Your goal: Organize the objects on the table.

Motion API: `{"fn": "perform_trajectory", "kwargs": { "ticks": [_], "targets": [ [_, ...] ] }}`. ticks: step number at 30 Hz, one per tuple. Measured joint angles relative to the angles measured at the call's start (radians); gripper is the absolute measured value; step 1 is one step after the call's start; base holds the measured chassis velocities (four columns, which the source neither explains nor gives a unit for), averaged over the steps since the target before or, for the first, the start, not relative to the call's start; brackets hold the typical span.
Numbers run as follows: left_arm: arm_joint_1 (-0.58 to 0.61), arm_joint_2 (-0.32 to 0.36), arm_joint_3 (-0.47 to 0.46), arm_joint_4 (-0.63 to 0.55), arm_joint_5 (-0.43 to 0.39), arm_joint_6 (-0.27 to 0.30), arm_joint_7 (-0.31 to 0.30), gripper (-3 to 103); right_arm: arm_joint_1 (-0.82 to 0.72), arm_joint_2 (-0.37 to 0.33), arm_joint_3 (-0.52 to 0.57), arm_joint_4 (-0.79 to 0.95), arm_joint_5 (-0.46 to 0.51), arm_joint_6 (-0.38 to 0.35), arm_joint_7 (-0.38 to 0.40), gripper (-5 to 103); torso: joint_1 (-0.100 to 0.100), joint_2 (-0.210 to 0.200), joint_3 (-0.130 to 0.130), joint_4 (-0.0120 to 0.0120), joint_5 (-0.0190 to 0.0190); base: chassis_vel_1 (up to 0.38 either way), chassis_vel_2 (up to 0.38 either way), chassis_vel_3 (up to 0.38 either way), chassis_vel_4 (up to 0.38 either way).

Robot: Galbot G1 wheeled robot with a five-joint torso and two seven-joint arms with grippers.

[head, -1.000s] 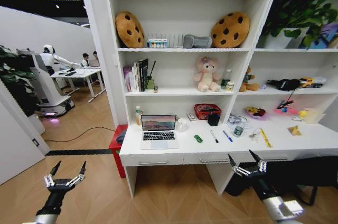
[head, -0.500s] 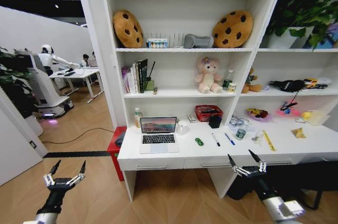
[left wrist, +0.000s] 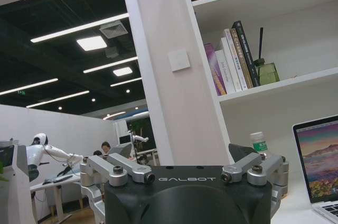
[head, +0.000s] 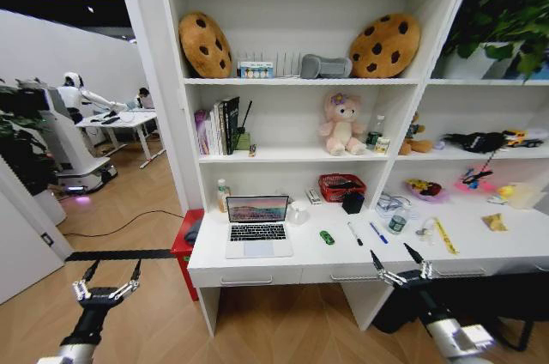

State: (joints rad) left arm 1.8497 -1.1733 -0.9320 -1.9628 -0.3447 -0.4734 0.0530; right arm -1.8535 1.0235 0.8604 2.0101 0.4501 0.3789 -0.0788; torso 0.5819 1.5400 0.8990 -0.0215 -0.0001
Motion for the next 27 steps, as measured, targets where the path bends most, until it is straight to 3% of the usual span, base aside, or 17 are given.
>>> {"fn": "perform_trajectory", "kwargs": {
  "ticks": [27],
  "targets": [
    [-0.017, 0.009, 0.013, 0.005, 0.0, 0.013, 0.004, 100, 0.001, 0.0, 0.002, 0.006, 0.01, -0.014, -0.02, 100, 0.0, 0.0, 0.0, 0.0, 0.0, -0.076, 0.071, 0.076, -0.08]
  ]
}}
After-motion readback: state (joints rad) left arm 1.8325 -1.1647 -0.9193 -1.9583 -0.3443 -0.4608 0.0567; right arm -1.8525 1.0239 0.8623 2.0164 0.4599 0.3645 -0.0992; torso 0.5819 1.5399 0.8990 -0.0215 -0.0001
